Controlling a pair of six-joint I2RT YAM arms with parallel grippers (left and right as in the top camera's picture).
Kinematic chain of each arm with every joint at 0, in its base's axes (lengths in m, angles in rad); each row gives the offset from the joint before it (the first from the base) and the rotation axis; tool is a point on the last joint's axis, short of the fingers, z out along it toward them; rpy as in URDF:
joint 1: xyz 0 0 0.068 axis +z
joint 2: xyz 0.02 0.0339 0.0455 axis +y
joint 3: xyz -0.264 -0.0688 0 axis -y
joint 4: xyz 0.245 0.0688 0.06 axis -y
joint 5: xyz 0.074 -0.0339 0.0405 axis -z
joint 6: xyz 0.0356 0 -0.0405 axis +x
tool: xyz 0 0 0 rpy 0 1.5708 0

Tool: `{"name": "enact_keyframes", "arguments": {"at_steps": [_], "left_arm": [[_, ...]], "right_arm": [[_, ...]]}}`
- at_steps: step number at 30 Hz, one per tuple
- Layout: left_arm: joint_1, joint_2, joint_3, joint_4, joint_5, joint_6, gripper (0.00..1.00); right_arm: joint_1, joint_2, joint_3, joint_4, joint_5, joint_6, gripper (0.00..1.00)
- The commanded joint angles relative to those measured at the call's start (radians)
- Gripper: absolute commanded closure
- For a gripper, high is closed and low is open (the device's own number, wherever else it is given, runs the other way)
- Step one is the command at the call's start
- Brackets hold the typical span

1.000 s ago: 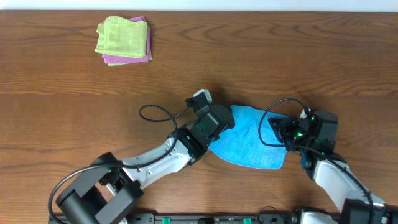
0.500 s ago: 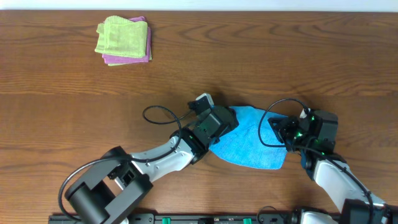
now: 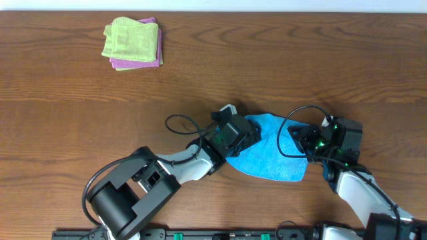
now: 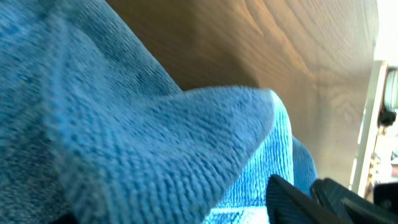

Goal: Fold the cloth

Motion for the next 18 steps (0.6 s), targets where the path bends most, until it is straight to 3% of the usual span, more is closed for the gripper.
{"name": "enact_keyframes", "arguments": {"at_steps": [1, 2, 3, 6, 18], "left_arm": [[0.003, 0.004, -0.002, 0.002, 0.038, 0.042, 0.44], [0.003, 0.004, -0.002, 0.000, 0.039, 0.046, 0.62], [0.004, 0.004, -0.002, 0.000, 0.039, 0.046, 0.74], [0.007, 0.004, -0.002, -0.001, 0.037, 0.048, 0.94], [0.162, -0.010, -0.002, 0.002, 0.090, 0.102, 0.94]], "right_arm": [[0.007, 0.005, 0.009, -0.001, 0.004, -0.019, 0.94], [0.007, 0.005, 0.009, -0.001, 0.004, -0.019, 0.94], [0.007, 0.005, 0.009, -0.001, 0.003, -0.019, 0.94], [0.007, 0.005, 0.009, -0.001, 0.003, -0.019, 0.94], [0.006, 0.000, 0.018, -0.005, -0.073, -0.097, 0.94]]}}
